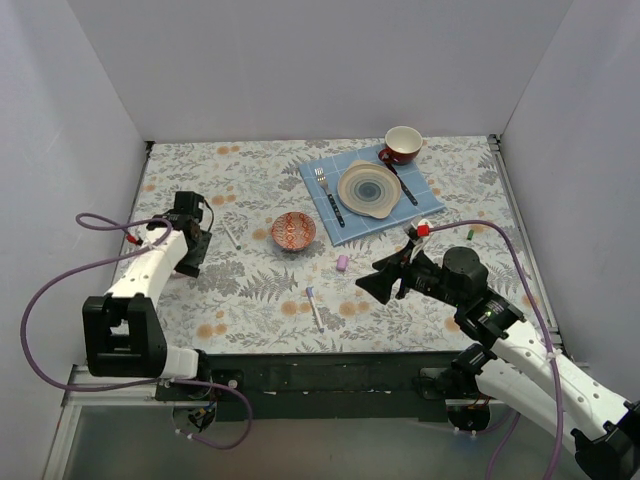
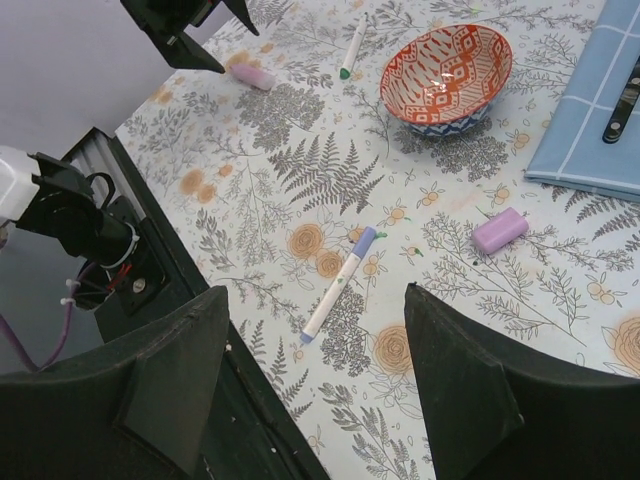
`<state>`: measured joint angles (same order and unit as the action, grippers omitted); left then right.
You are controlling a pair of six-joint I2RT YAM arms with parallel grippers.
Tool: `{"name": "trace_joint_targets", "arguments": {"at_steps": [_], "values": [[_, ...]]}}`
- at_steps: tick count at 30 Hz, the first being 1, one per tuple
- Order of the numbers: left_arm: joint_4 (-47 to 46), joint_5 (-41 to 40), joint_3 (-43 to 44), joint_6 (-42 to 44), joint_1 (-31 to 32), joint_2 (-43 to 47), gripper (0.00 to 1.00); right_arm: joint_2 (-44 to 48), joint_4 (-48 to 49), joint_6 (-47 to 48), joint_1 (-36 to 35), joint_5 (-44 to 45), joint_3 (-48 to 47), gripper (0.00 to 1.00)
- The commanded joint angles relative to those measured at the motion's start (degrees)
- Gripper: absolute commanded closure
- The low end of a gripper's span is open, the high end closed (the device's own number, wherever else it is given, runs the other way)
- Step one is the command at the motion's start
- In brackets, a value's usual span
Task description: Insert the pens into the pen caps
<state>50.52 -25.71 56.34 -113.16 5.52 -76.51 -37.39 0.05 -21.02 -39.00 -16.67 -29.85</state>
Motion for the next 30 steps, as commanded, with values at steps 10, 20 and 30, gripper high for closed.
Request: {"name": "trace_joint_targets", "arguments": {"at_steps": [10,20,30], "values": [[1.95,2.60,4.83,-7.60,-12.55,-16.74,0.45,-1.29,3.29,1.24,0.07,-0.65,-1.09,0.24],[-2.79,0.93,3.25,-6.02,-13.78,-21.66,0.47,-2.16,3.99,1.15,0.16,-0.91,-0.92,0.24],[-5.08,1.63,-3.59,-3.65,-13.78,-16.93,0.78,-2.95,4.43,0.10,0.07,-1.70,-1.09,0.24]]}}
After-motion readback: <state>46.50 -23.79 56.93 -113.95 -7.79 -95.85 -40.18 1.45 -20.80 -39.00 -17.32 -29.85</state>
